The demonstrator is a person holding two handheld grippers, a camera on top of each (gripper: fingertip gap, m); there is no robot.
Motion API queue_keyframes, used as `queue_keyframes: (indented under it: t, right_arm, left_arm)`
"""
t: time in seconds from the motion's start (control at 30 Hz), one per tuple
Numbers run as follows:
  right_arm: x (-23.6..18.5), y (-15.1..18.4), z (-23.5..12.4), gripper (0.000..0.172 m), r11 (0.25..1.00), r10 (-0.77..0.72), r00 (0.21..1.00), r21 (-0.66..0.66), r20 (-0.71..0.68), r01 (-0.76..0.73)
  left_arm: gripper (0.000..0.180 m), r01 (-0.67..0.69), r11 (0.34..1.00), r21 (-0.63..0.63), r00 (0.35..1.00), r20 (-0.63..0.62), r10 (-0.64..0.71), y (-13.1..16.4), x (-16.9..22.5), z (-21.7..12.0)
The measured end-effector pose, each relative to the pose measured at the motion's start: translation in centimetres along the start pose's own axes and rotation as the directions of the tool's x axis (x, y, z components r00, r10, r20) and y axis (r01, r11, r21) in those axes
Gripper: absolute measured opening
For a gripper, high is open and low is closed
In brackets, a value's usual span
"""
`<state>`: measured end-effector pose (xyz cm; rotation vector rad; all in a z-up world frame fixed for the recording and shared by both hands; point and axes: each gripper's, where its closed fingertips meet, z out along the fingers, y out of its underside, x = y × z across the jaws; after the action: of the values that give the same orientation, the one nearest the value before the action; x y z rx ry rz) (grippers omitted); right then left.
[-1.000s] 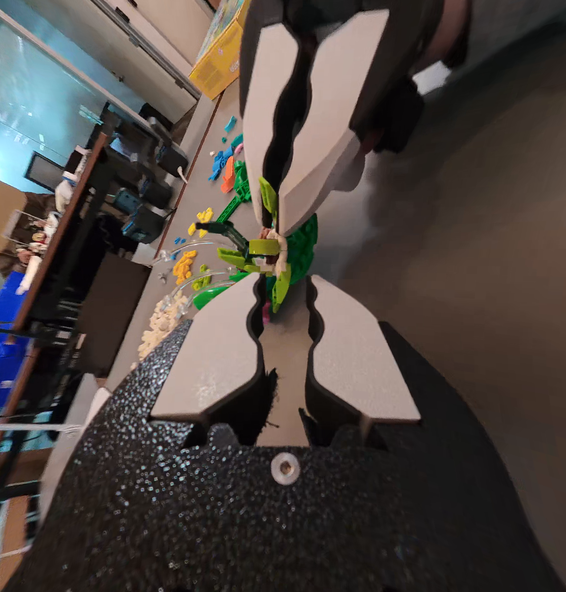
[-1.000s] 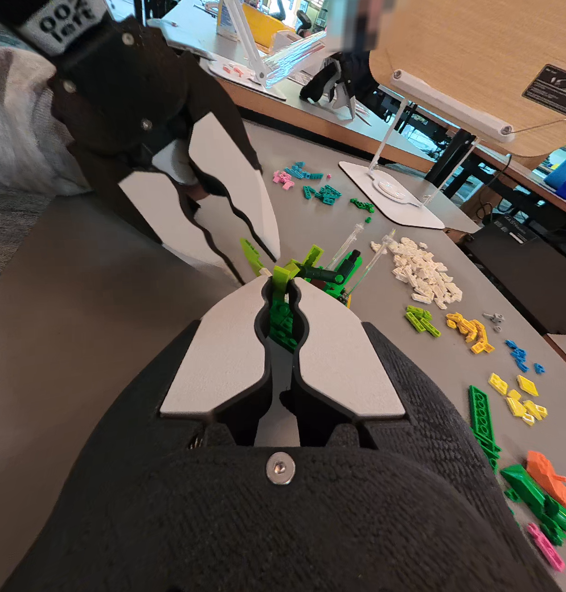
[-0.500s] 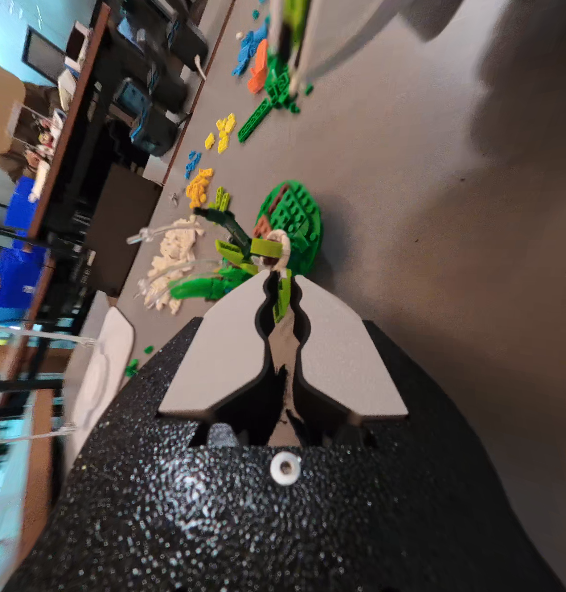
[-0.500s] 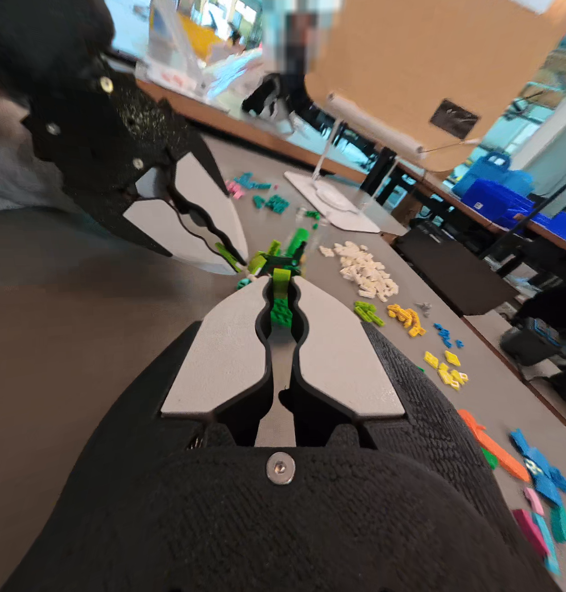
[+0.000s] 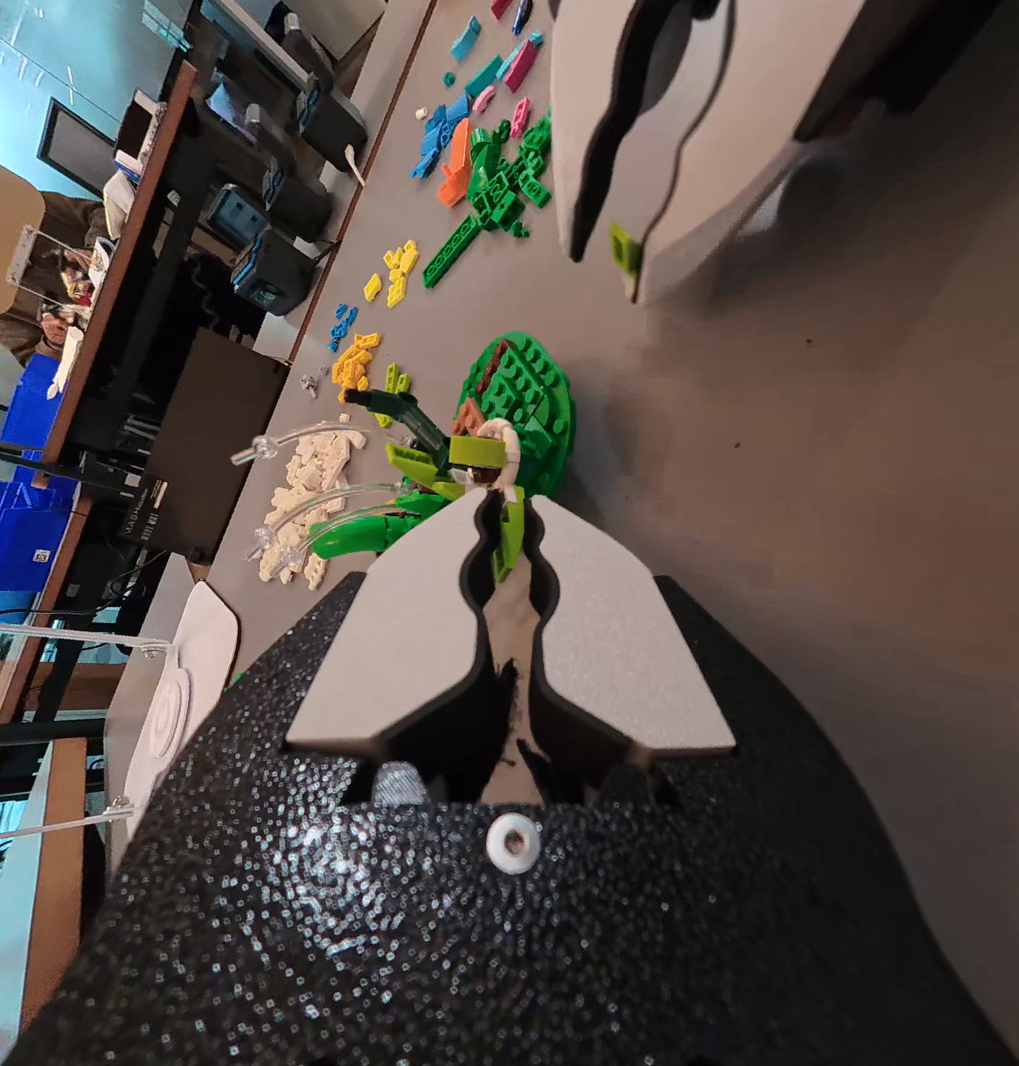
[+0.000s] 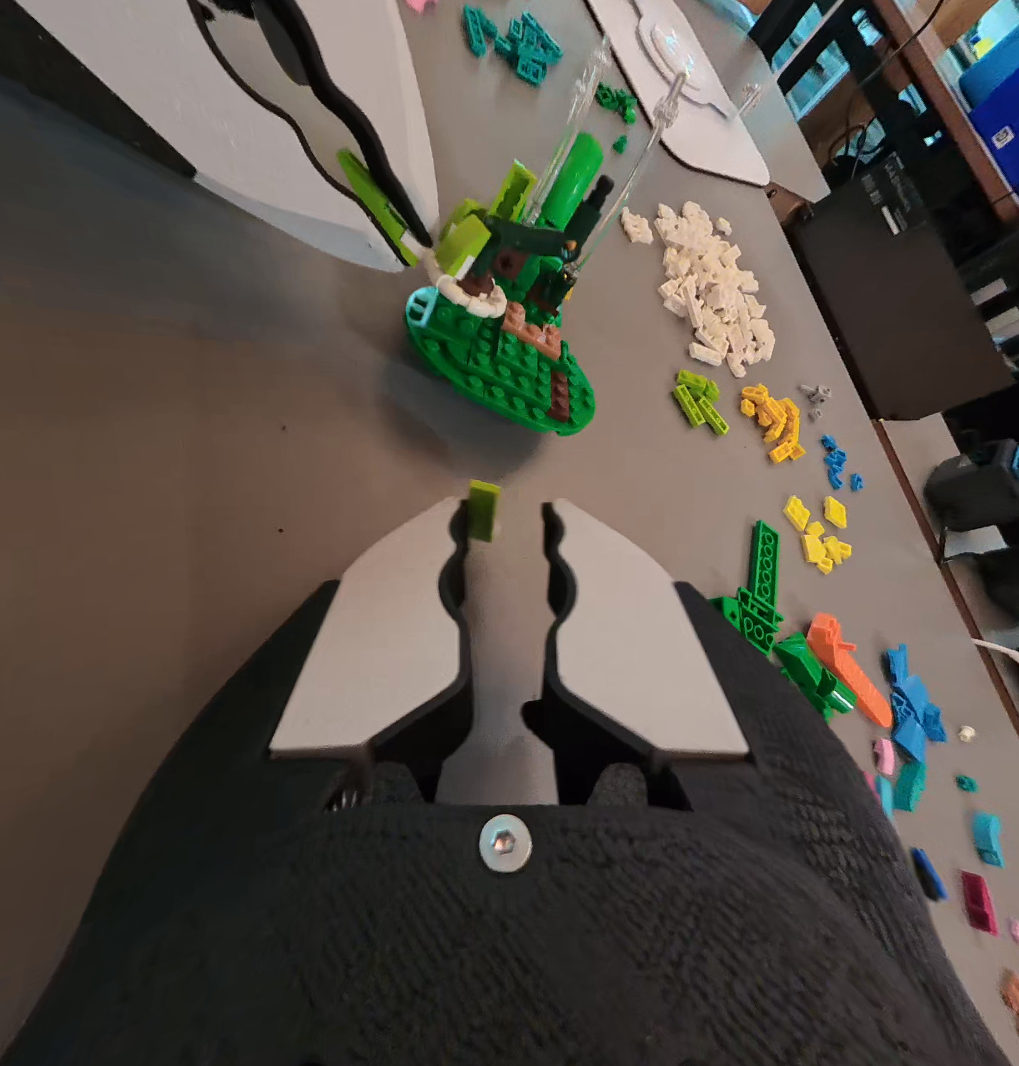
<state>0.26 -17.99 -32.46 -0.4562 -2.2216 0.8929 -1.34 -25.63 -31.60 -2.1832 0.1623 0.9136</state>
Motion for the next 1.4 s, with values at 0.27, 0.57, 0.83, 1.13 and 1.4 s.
queue_keyframes:
  t: [0.27,0.57,0.83,1.13,1.4]
  right_arm:
    - [-0.1,-3.5,1.6,0.056,0.940,-0.339,0.929,-0.002,-0.145,0.343]
    - [-0.4,-5.1,2.4,0.013,0.722,-0.681,0.680,-0.092,-0.271,0.686]
    - [-1.3,-4.4,2.9,0.011,0.749,-0.657,0.713,-0.096,-0.245,0.656]
    - [-2.1,-4.9,3.1,0.011,0.773,-0.626,0.748,-0.048,-0.222,0.633]
    - [-2.9,-5.1,3.6,0.011,0.815,-0.572,0.800,-0.018,-0.182,0.579]
  left_arm:
    - [0.008,0.038,0.998,0.048,0.999,-0.017,-0.037,-0.8,-0.3,-0.5]
    - [0.007,0.017,0.983,0.181,0.997,-0.077,-0.003,-2.5,0.1,-1.8]
    - [0.010,0.007,0.971,0.240,0.992,-0.121,0.022,-3.0,1.0,-2.1]
    - [0.007,0.279,0.908,0.313,0.923,-0.350,-0.163,-3.2,1.1,-3.2]
    - [0.007,0.385,0.859,0.337,0.872,-0.438,-0.219,-3.4,1.1,-3.7]
